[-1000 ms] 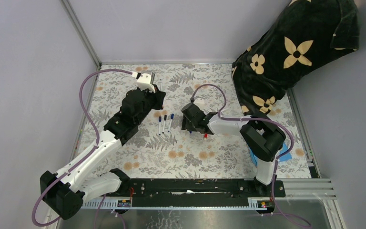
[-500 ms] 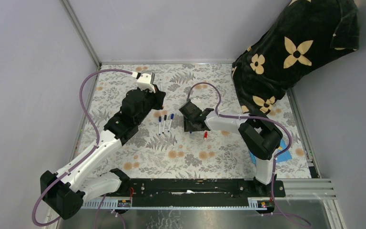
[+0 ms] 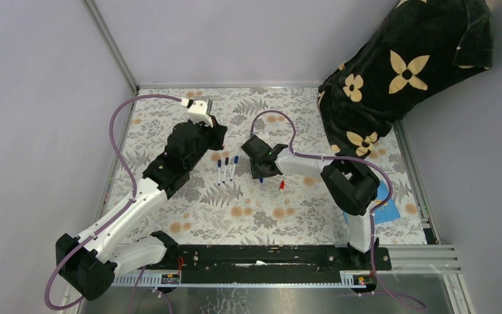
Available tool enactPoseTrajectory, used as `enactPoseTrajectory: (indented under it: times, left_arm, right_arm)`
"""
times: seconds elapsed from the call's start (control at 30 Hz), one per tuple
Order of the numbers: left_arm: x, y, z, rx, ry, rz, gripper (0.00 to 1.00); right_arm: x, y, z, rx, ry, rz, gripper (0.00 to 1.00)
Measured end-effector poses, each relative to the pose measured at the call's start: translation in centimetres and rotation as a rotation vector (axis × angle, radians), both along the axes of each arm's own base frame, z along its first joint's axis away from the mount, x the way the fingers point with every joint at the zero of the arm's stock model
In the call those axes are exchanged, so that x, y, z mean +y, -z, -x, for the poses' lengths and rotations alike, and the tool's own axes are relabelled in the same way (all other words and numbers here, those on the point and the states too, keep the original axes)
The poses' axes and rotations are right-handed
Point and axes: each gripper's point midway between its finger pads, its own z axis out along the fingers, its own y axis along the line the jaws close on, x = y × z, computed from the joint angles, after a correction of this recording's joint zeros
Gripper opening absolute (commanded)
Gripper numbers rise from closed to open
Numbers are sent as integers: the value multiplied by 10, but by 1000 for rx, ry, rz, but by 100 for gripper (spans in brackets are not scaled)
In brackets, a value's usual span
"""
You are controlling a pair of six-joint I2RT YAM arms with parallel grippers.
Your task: Insert the pens into the pen caps
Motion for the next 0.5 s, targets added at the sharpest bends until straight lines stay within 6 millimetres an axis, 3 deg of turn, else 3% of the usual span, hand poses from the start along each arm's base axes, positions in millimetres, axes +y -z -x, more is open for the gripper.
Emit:
enactPoseTrajectory:
  times: [0.5]
  left_arm:
    - [1, 0, 0, 0, -2, 0, 0]
  right_arm:
    - [0, 1, 3, 6, -24, 15, 36]
